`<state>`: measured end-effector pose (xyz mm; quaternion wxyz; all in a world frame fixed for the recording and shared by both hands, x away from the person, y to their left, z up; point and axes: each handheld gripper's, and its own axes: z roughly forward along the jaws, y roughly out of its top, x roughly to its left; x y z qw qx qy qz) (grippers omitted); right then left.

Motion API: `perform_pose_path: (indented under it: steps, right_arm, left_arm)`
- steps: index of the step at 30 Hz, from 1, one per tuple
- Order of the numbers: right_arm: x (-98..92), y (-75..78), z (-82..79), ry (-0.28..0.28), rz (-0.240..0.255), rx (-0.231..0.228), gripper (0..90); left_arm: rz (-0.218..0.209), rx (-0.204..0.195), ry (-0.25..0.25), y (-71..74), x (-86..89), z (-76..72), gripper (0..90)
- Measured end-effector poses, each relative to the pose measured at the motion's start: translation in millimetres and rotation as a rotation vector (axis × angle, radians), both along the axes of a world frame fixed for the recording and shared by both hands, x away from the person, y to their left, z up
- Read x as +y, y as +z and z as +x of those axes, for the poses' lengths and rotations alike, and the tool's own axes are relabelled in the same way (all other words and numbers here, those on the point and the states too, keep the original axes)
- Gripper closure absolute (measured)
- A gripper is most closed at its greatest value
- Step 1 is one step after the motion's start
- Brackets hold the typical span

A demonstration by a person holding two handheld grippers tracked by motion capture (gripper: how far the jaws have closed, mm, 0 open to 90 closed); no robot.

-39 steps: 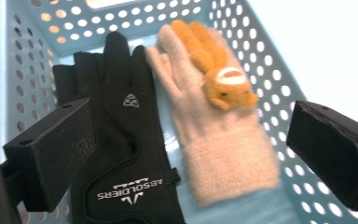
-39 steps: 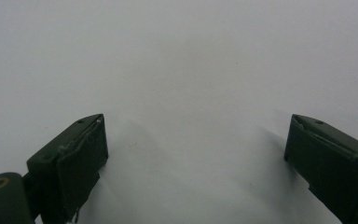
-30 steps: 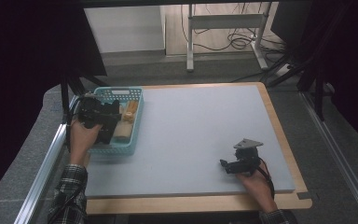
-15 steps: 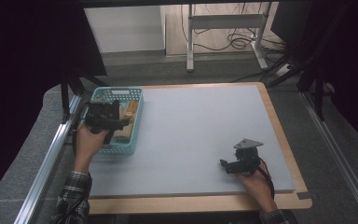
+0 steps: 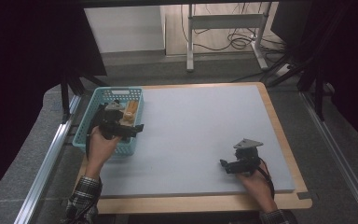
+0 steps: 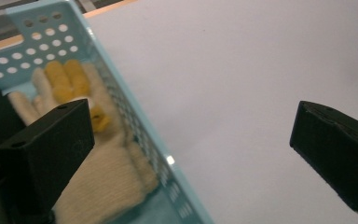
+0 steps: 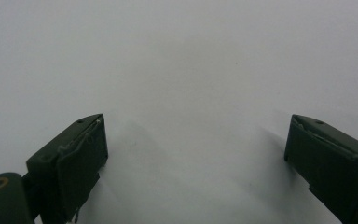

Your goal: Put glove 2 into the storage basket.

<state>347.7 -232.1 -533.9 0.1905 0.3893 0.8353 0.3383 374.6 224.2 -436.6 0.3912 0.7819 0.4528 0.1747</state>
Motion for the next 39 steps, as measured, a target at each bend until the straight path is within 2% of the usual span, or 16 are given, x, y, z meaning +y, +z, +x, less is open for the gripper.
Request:
perform_pose_path:
  steps: [9, 23, 31, 39]
  right_arm:
    - [0.0, 0.0, 0.0, 0.000, 0.000, 0.000, 5.6]
    - [-0.1, 0.0, 0.1, 0.001, 0.000, 0.000, 5.6]
    - [0.0, 0.0, 0.0, 0.000, 0.001, 0.000, 5.7]
    - [-0.1, 0.0, 0.0, 0.001, -0.001, -0.001, 5.6]
  left_arm:
    - [-0.011, -0.006, -0.044, -0.2, -18.7, -4.4, 0.2]
    - [-0.032, -0.017, -0.145, -7.5, -55.3, -16.6, 0.2]
    - [-0.042, -0.018, -0.206, -18.6, -79.3, -24.8, 0.2]
    - [-0.034, -0.021, -0.247, -32.7, -98.4, -34.9, 0.2]
